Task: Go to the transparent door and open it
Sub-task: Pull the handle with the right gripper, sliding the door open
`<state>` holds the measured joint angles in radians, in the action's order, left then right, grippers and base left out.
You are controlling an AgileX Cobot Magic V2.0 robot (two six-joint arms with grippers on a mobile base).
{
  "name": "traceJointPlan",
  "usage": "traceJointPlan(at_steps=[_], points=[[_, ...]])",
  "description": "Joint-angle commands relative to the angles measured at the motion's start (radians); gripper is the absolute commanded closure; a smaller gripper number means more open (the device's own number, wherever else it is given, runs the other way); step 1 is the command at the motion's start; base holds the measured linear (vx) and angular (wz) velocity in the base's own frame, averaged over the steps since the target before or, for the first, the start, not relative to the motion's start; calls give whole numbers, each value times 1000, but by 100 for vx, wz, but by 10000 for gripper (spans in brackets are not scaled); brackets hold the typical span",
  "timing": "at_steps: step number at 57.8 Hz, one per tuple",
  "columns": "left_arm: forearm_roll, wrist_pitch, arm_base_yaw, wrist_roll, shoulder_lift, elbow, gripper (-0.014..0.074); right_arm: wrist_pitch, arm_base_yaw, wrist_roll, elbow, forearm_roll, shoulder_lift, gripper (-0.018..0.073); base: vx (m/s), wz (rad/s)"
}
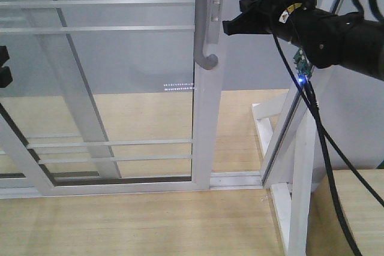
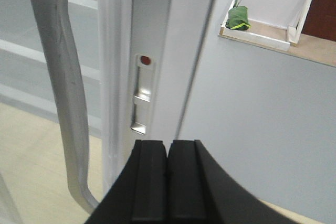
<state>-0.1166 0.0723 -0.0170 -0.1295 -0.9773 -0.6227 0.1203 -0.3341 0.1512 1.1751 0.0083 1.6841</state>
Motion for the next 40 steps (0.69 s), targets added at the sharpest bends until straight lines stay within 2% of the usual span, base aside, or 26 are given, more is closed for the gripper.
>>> traceJointPlan(at_steps=[1,8,14,23,29,40], points=[[-5,-65,-5,-11,11,-36,34,58,2,9,-37,-28,-134,567,0,0],[-5,-88,-7,-11,3,-36,34,140,2,9,-199,-27,-260,567,0,0],[2,-114,-43,-25,-28,-36,34,222,2,9,-367,-27,-375,567,0,0],[2,-258,-143,-35,-118,-37,34,282,2,6,-581,-26,-539,567,0,0],[2,-349,-206,-9,-204,-66,34,290,2,6,-670,-26,-616,567,0,0],[2,-383,-296,34,-412,-239,34,282,3,6,-736,-26,-676,567,0,0]])
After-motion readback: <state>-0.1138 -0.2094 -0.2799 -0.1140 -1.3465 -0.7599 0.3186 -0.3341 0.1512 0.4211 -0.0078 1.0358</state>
